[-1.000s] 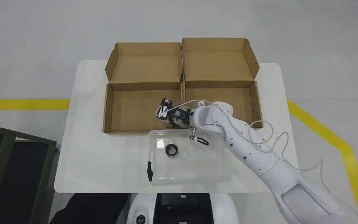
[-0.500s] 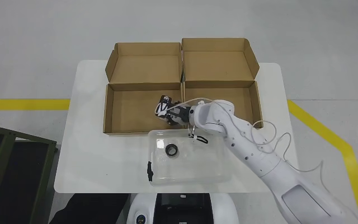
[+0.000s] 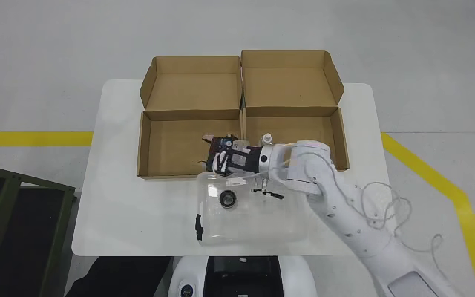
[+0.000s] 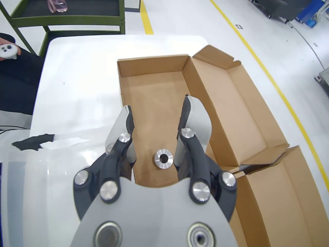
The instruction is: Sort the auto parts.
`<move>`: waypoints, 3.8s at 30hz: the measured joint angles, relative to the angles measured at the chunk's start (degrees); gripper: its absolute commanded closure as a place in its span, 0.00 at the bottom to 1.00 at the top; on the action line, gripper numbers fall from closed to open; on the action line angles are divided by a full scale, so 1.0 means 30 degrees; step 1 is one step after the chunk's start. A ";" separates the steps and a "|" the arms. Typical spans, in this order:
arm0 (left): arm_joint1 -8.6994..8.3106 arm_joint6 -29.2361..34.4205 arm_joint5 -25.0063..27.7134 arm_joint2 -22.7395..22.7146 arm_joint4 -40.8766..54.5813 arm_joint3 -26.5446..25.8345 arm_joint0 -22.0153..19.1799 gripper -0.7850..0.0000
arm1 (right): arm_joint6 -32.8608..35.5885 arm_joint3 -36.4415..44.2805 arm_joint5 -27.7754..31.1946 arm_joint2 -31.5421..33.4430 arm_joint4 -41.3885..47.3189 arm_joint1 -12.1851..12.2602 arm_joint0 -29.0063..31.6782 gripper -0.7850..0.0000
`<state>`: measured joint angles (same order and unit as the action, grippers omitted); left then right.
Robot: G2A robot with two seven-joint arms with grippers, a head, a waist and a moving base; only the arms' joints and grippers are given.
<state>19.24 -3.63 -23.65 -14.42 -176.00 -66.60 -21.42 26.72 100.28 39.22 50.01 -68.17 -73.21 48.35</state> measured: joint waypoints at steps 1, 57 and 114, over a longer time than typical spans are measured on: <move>0.0000 0.0000 0.0000 0.0000 0.0000 0.0000 0.0000 0.00 | -0.0012 0.0664 0.0289 0.0148 -0.0114 0.0094 0.0368 0.53; 0.0000 0.0000 0.0000 0.0000 0.0000 0.0000 0.0000 0.00 | -0.4738 -0.2647 0.2072 0.0018 -0.6715 0.1358 0.4923 0.27; 0.0000 0.0000 0.0000 0.0000 0.0000 0.0000 0.0000 0.00 | -0.8686 0.5002 0.0871 0.3967 0.3753 0.1674 0.5756 1.00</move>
<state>19.24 -3.63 -23.65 -14.42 -176.00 -66.60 -21.42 0.66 115.28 41.83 61.91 -56.91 -68.19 65.62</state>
